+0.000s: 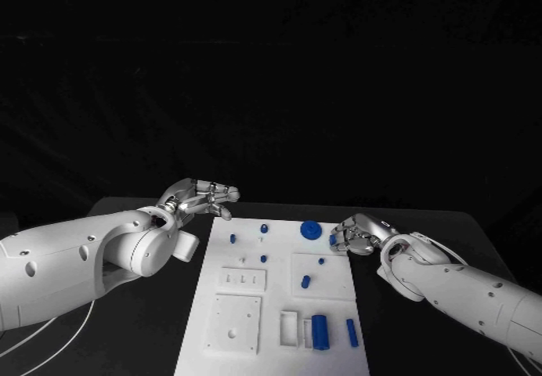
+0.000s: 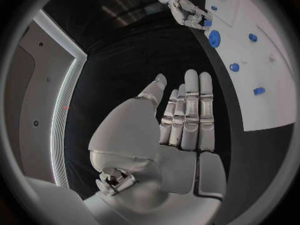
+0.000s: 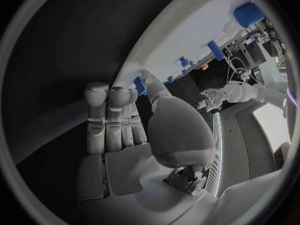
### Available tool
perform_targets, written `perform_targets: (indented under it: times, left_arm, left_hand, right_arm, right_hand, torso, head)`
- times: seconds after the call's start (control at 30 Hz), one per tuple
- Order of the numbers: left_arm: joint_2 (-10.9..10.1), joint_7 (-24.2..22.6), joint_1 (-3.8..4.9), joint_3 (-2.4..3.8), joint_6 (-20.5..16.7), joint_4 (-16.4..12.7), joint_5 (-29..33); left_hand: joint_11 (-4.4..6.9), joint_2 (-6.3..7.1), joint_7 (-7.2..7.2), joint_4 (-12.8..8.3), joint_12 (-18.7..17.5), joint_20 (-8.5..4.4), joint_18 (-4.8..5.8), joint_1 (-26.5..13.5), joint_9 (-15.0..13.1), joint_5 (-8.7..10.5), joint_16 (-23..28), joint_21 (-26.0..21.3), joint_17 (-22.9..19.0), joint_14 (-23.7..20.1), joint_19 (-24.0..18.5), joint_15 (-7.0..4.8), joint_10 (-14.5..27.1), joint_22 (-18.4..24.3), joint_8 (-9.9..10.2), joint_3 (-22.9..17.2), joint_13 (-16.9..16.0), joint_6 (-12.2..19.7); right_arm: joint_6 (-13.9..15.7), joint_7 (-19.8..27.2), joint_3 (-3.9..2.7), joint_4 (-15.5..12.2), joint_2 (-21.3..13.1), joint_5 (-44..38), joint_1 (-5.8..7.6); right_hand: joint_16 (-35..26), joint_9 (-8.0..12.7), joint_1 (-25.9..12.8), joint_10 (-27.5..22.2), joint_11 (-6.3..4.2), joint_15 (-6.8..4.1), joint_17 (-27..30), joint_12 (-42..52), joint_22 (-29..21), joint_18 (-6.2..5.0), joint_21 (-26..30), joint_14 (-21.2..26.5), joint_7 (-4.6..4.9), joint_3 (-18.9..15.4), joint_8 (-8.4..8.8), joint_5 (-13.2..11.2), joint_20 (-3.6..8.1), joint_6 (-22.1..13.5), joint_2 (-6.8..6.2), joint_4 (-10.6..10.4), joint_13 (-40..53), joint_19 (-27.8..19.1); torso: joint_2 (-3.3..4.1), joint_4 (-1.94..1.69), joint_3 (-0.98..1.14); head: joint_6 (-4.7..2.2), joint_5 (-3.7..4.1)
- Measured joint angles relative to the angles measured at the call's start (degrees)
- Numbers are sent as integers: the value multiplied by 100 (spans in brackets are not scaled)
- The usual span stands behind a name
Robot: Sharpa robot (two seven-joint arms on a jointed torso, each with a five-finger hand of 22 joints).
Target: Assemble the parts on the task board
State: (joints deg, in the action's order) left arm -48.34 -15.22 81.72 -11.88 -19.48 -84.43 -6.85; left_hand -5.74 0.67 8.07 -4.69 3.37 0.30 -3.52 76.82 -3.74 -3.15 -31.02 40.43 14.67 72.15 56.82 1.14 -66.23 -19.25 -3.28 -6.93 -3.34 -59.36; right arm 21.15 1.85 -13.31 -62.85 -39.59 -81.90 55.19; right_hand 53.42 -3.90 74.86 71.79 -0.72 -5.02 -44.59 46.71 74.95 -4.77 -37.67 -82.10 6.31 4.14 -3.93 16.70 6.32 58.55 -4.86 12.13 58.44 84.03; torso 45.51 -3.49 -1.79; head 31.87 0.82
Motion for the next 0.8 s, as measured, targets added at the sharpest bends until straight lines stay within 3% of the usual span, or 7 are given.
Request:
perform_targets:
  times: [0.33,0.47,0.63,0.8]
  left_arm:
    - [-1,4,-1,0,11,2,-3]
    - [-1,5,-1,0,13,2,-5]
    - [-2,6,-1,0,16,2,-9]
    - [-2,8,-1,0,18,3,-13]
  left_hand:
    - [0,0,0,0,0,0,0,0,0,0,0,0,0,0,0,0,0,-1,0,0,0,0]
    - [0,0,0,0,0,0,0,0,0,0,0,35,0,0,0,0,0,16,0,0,0,0]
    - [0,0,0,0,0,0,-1,0,0,0,0,35,0,0,0,0,0,16,0,0,0,0]
    - [0,0,0,0,0,0,0,0,0,0,0,35,0,0,0,0,0,16,0,0,0,0]
  right_arm:
    - [-10,79,3,31,22,102,-20]
    - [-15,104,3,40,22,121,-24]
    - [-17,127,2,50,25,136,-28]
    - [-17,131,2,54,25,143,-29]
  right_hand:
    - [-22,5,-104,3,0,0,-26,-1,0,0,21,0,-53,159,0,29,1,250,103,190,16,0]
    - [-22,9,-137,21,0,1,-37,30,-1,0,21,-1,-82,429,16,-206,1,413,196,335,39,0]
    - [-22,23,-213,21,0,1,-46,68,-1,0,45,-1,-72,680,29,-249,1,428,180,361,60,0]
    - [-51,17,-238,20,1,0,-47,-3,-1,0,112,-1,-48,468,29,-150,1,290,114,289,6,1]
  torso:
    - [-9,9,-7]
    - [-12,14,-7]
    - [-13,12,-5]
    - [-15,10,-4]
  head:
    - [25,-24]
    - [34,-24]
    - [35,-16]
    - [31,-16]
